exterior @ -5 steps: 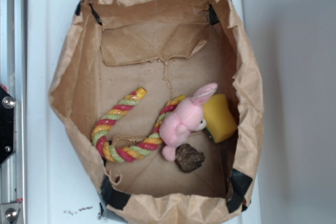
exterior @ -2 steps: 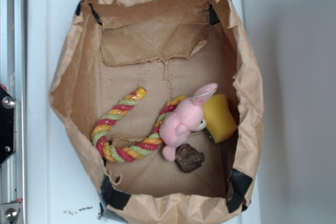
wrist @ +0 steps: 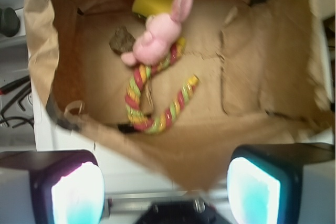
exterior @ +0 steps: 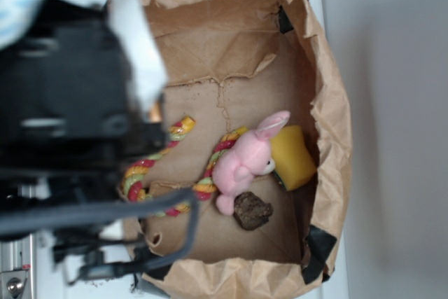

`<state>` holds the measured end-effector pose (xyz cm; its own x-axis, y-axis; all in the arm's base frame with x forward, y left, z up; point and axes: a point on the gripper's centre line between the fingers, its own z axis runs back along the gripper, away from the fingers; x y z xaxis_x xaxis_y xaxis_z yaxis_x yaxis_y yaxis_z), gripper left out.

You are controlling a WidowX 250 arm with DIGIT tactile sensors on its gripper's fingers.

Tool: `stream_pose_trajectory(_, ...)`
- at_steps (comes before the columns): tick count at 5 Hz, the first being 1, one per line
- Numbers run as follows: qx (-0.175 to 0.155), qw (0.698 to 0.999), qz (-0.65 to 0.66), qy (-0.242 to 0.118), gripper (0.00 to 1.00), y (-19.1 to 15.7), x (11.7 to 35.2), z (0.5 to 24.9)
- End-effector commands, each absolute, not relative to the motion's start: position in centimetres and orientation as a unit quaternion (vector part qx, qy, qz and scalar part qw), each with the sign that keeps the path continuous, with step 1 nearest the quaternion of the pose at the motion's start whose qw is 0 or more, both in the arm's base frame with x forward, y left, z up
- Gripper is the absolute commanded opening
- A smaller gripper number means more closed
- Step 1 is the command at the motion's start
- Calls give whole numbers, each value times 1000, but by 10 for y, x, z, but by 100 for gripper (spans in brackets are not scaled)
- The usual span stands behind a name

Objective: Grab the multicolored rope.

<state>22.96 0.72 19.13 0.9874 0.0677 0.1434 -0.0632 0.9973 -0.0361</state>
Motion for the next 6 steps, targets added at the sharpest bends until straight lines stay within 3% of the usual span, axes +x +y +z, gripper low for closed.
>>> stream_pose_trajectory(1,-28,995,6,-95,100,0,264,145)
stream_pose_trajectory(2,-35,996,-10,-87,100,-5,261,134)
stream_pose_trajectory(6,-35,996,-10,-87,100,-5,261,134)
